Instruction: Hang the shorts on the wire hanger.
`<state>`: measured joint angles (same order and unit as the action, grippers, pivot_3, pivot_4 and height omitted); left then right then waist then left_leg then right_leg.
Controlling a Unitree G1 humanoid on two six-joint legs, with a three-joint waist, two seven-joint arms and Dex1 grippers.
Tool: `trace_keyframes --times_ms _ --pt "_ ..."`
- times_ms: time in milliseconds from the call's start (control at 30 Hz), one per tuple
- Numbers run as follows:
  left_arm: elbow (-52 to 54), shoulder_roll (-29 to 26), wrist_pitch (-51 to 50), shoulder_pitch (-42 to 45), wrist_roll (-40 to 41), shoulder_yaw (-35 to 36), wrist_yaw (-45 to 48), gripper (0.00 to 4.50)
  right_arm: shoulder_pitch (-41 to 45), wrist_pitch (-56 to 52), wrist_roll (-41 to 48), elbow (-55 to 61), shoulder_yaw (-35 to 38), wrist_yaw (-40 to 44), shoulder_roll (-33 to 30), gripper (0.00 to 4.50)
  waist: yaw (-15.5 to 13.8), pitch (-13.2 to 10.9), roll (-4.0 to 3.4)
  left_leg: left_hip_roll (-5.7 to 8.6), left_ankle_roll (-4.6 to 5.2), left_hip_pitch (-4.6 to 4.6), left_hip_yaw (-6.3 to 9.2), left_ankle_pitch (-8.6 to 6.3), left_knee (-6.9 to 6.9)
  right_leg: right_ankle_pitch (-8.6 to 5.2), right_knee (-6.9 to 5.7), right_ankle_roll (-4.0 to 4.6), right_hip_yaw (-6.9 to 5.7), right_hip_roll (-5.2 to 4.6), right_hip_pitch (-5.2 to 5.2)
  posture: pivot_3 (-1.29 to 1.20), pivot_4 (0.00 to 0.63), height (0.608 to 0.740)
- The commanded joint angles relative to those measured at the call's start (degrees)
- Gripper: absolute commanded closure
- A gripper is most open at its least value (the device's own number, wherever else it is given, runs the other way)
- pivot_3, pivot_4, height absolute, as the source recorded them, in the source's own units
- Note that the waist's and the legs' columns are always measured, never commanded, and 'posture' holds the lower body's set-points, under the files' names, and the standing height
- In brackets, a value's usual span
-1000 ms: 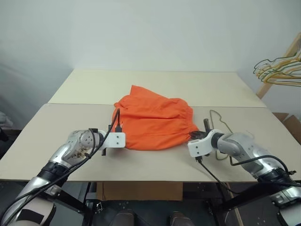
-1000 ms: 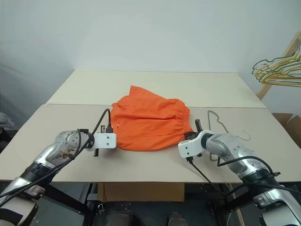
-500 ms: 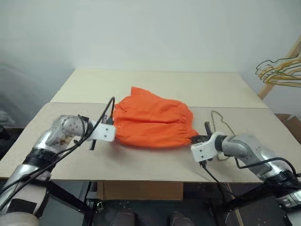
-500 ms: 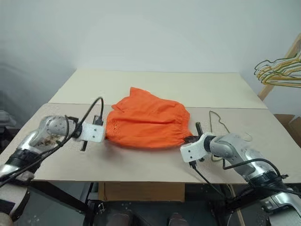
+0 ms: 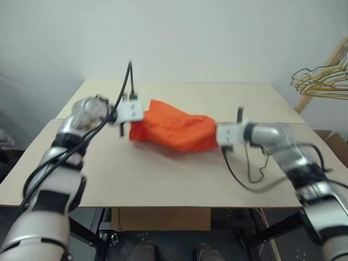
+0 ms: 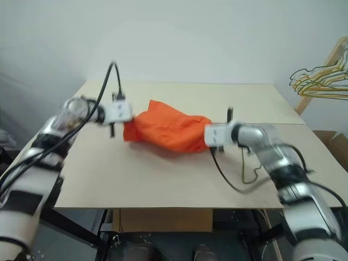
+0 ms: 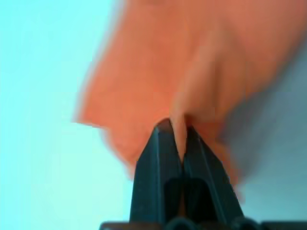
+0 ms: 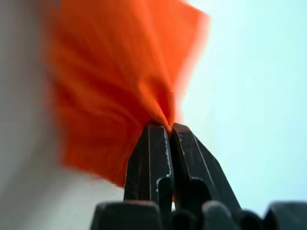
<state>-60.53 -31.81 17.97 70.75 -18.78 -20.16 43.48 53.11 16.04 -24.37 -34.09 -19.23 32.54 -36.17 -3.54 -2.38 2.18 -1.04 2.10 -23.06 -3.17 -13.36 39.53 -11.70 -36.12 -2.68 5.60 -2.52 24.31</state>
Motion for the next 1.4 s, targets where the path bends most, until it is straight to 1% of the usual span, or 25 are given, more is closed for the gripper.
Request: trace_keyframes --times_ms 33,67,100,167,233,333,367,467,533,567,600,633,700,767,833,900,967,1033,1067,1133,1233,1267,1333,1367,1400 --pt "-10.71 4.38 -5.84 14.65 -3.55 2.89 -29.31 4.46 17.71 -5.82 -2.81 -19.00 5.07 -25.86 5.51 4.50 -0.17 -0.19 0.00 -0.01 -0.01 -0.13 -0.01 0.08 0.02 0.11 -0.03 -0.03 0.00 -0.02 0.17 0.17 0.000 0.740" --pt "-12.62 5.19 -6.85 18.88 -2.63 4.97 -37.23 4.46 22.81 -5.50 -1.67 -23.27 7.11 -33.41 6.98 4.50 -0.32 -0.19 -0.01 0.00 -0.01 -0.35 0.01 0.11 -0.05 0.19 0.02 -0.09 0.00 -0.02 0.42 0.17 0.000 0.740" --pt "-13.75 5.47 -6.87 22.04 -1.85 6.68 -42.93 4.46 26.35 -3.93 -0.99 -25.86 8.61 -39.74 7.68 4.50 -0.36 -0.20 -0.01 0.01 -0.02 -0.38 -0.01 0.11 -0.15 0.17 -0.10 -0.08 0.00 -0.05 0.57 0.17 0.000 0.740" --pt "-14.81 5.39 -4.40 25.99 -1.17 8.95 -50.04 4.46 30.01 -0.04 0.20 -28.37 10.76 -47.33 8.14 4.50 -0.63 -0.19 -0.01 0.04 -0.03 -0.75 0.01 0.11 -0.60 0.18 -0.01 -0.03 0.01 -0.06 1.06 0.16 0.000 0.740" --pt "-15.26 5.28 -2.05 27.00 -1.29 9.98 -52.15 4.46 30.26 3.21 -0.15 -29.34 10.86 -50.37 7.87 4.50 -0.78 -0.01 -0.03 0.07 -0.17 -0.77 0.04 0.01 -1.08 0.00 -0.02 0.08 -0.02 -0.05 1.15 0.15 0.000 0.740" --pt "-14.91 5.23 3.02 25.56 0.26 12.11 -49.35 4.46 24.69 8.94 0.38 -27.45 10.75 -48.98 6.62 4.50 -0.67 0.16 -0.04 0.14 -0.31 -0.70 0.03 -0.06 -1.57 -0.06 0.28 0.06 -0.06 -0.05 1.04 0.15 0.000 0.740" --pt "-14.71 5.20 4.67 24.62 0.38 12.27 -47.45 4.46 22.76 10.39 0.07 -26.73 10.26 -48.18 6.00 4.50 -0.68 0.16 -0.04 0.15 -0.35 -0.71 0.03 -0.07 -1.57 -0.06 0.38 0.06 -0.09 -0.06 0.98 0.15 0.000 0.740" --pt "-12.01 4.65 15.33 16.34 1.93 11.65 -34.26 4.46 11.58 16.82 0.06 -21.20 8.70 -42.11 2.50 4.50 -0.95 0.24 -0.15 0.28 -0.53 -0.74 0.00 0.03 -1.57 -0.04 0.56 0.03 -0.11 -0.18 0.86 0.14 0.000 0.740" --pt "-7.94 4.18 21.27 9.00 6.84 12.66 -21.24 4.46 4.39 21.12 0.74 -16.47 8.15 -37.80 -0.20 4.50 -0.86 0.23 -0.19 0.29 -0.58 -0.70 0.01 0.06 -1.58 -0.01 0.75 -0.01 -0.18 -0.19 0.71 0.14 0.000 0.740" --pt "-2.72 3.59 22.20 3.29 12.40 13.12 -10.52 4.46 0.22 23.68 2.71 -13.62 7.91 -33.24 -1.56 4.50 -0.69 0.23 -0.20 0.28 -0.62 -0.72 0.01 0.09 -1.62 0.04 0.85 -0.04 -0.18 -0.18 0.71 0.13 0.000 0.740" --pt "2.20 2.79 22.72 -1.54 17.01 13.28 -1.82 4.46 -2.98 25.91 3.60 -11.41 7.58 -30.42 -2.79 4.50 -0.21 0.29 -0.29 0.28 -0.64 -0.72 0.01 0.10 -1.62 0.04 0.86 -0.04 -0.17 -0.18 0.72 0.13 0.000 0.740" --pt "6.35 2.16 22.07 -4.79 20.26 13.51 3.87 4.46 -5.04 26.96 4.35 -9.59 7.64 -28.39 -3.54 4.50 0.19 0.28 -0.31 0.26 -0.71 -0.72 0.01 0.15 -1.68 0.05 0.94 -0.03 -0.15 -0.17 0.71 0.13 0.000 0.740" --pt "22.55 -2.35 14.19 -16.03 28.47 12.42 16.24 4.46 -10.84 31.37 7.15 -5.92 6.26 -20.98 -6.05 4.50 1.76 0.26 -0.32 0.19 -1.23 -0.79 0.03 0.46 -1.66 0.05 0.94 -0.02 -0.12 -0.11 0.81 0.13 0.000 0.740" --pt "37.67 -8.36 4.77 -26.16 35.46 11.58 26.51 4.46 -15.89 34.94 7.65 -2.95 4.28 -14.94 -8.76 4.50 3.52 0.26 -0.31 0.14 -1.18 -0.79 0.10 0.42 -1.65 0.05 0.89 -0.02 -0.07 -0.08 0.81 0.14 0.000 0.740" --pt "48.35 -15.11 -2.43 -33.45 39.28 11.02 34.28 4.46 -19.32 37.93 6.61 -0.74 2.08 -10.21 -11.29 4.50 4.75 0.26 -0.30 0.08 -0.76 -0.67 0.18 0.18 -1.65 0.04 0.84 -0.01 -0.06 -0.05 0.71 0.14 0.000 0.740" --pt "56.00 -20.31 -6.11 -39.33 40.99 11.34 38.14 4.46 -21.68 39.66 5.50 0.83 0.68 -7.02 -12.96 4.50 5.36 0.25 -0.31 0.06 -0.60 -0.48 0.17 0.08 -1.65 0.03 0.74 0.00 -0.02 -0.04 0.60 0.15 0.000 0.740" --pt "62.62 -25.51 -8.66 -45.37 41.76 11.73 41.35 4.46 -23.27 41.28 3.46 1.73 -0.56 -4.93 -14.48 4.50 5.41 0.18 -0.31 0.07 -0.51 0.38 0.08 0.03 -1.64 -0.05 0.97 0.04 -0.01 -0.08 -0.23 0.15 0.000 0.740" --pt "67.44 -29.09 -11.37 -49.78 41.66 12.35 42.54 4.46 -24.33 42.35 1.74 2.60 -1.00 -3.80 -15.55 4.50 5.47 0.07 -0.33 0.06 -0.31 1.14 -0.04 0.15 -1.64 -0.42 1.03 0.31 0.06 -0.10 -0.97 0.15 0.000 0.740" --pt "69.73 -30.61 -12.43 -52.11 41.06 12.70 42.52 4.46 -25.02 42.60 1.42 3.28 -1.16 -3.16 -16.00 4.50 5.51 0.03 -0.32 0.03 -0.22 1.55 -0.07 0.22 -1.64 -0.59 0.98 0.07 0.07 -0.13 -1.29 0.14 0.000 0.740" --pt "73.68 -32.47 -13.61 -56.53 40.12 13.58 41.81 4.46 -26.68 42.91 0.73 5.07 -1.17 -2.68 -16.73 4.50 5.43 0.00 -0.32 -0.08 -0.16 2.07 -0.09 0.27 -1.64 -0.60 0.94 0.10 0.05 -0.17 -1.77 0.14 0.000 0.740" --pt "79.34 -34.92 -17.37 -62.19 39.16 14.44 40.25 4.46 -29.50 42.78 0.49 7.86 -0.77 -2.29 -17.67 4.50 4.93 0.05 -0.26 -0.76 -0.37 2.59 -0.22 0.15 -1.65 -0.74 0.93 0.31 -0.01 -0.19 -2.20 0.13 0.000 0.740" --pt "80.57 -35.46 -17.54 -63.78 38.70 14.75 40.12 4.46 -30.52 42.54 0.58 8.97 -0.44 -2.28 -17.89 4.50 4.78 0.06 -0.26 -0.79 -0.57 2.64 -0.27 0.03 -1.65 -0.74 0.91 0.32 0.01 -0.19 -2.19 0.13 0.000 0.740" --pt "82.05 -36.27 -16.48 -66.98 36.41 14.92 39.49 4.46 -33.54 41.52 2.09 12.35 -0.19 -0.88 -18.98 4.50 4.53 0.06 -0.26 -0.80 -0.57 2.64 -0.38 0.04 -1.65 -0.74 0.82 0.33 0.05 -0.22 -2.15 0.13 0.000 0.740" --pt "82.38 -36.41 -16.06 -68.04 35.53 15.11 39.13 4.28 -34.95 41.09 2.83 14.07 -0.02 -0.27 -19.50 4.23 4.37 0.07 -0.26 -0.79 -0.54 2.64 -0.45 0.05 -1.65 -0.74 0.71 0.33 0.06 -0.29 -2.07 0.13 0.000 0.740" --pt "82.37 -36.43 -15.21 -68.73 35.32 15.34 39.37 4.05 -36.63 40.41 4.20 16.24 -0.06 0.91 -20.37 3.93 4.29 0.07 -0.25 -0.75 -0.18 2.67 -0.54 0.26 -1.65 -0.74 0.56 0.33 0.00 -0.44 -2.04 0.12 0.000 0.740"
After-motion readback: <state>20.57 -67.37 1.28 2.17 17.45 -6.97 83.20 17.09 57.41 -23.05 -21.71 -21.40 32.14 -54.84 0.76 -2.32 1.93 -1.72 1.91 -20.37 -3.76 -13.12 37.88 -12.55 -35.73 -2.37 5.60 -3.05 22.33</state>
